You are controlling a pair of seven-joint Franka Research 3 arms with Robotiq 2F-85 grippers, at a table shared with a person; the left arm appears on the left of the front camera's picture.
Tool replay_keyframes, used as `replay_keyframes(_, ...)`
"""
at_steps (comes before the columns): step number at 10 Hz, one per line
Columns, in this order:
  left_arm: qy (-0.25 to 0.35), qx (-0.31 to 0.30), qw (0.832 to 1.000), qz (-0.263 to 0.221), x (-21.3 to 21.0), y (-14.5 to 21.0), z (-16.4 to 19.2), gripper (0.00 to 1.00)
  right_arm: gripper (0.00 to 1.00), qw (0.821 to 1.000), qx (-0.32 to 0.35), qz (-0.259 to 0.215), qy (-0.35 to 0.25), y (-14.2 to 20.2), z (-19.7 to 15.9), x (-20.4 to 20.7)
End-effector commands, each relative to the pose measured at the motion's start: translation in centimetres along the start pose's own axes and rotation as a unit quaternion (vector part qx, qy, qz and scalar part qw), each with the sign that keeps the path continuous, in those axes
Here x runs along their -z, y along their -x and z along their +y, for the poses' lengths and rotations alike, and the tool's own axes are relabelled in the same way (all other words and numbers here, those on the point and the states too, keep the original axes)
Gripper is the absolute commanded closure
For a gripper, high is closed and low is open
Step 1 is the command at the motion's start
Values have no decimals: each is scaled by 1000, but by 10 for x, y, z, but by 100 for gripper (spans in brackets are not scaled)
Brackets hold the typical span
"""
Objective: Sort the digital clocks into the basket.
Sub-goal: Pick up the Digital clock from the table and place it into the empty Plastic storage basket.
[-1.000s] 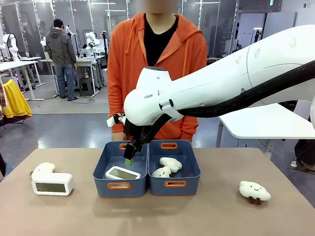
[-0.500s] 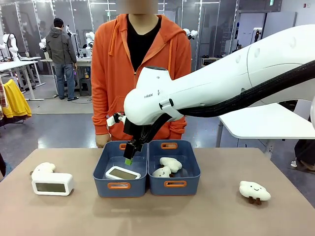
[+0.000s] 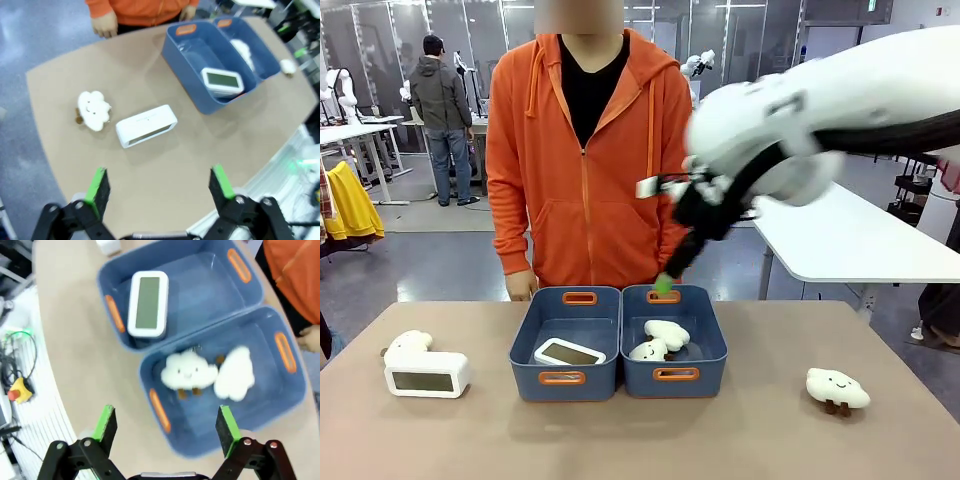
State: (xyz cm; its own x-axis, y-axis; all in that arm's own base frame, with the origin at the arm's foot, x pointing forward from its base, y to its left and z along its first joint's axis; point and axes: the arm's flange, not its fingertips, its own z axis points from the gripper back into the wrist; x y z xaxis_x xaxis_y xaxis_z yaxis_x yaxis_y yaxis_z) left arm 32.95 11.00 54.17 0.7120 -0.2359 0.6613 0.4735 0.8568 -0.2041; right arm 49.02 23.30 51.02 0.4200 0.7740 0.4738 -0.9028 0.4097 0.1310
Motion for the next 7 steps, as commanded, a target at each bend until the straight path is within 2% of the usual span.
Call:
replay_keyframes(1,2,6,1000,7,-2,-1,1,0,0,998,24,-49,-36,77,-4,-35)
replay_keyframes(3,2,6,1000,7,-2,-1,1,0,0,990,88,-105,-44,127,-18,-70)
replay_keyframes(4,2,6,1000,7,-2,-1,1,0,0,974,159,-142,-74,150,-29,-83)
replay_keyframes(5,2,6,1000,7,-2,-1,1,0,0,952,208,-187,-123,172,-42,-92)
replay_keyframes(6,2,6,1000,7,-2,-1,1,0,0,915,266,-235,-193,203,-51,-104)
replay_keyframes(7,2,6,1000,7,-2,-1,1,0,0,868,326,-280,-248,247,-58,-116)
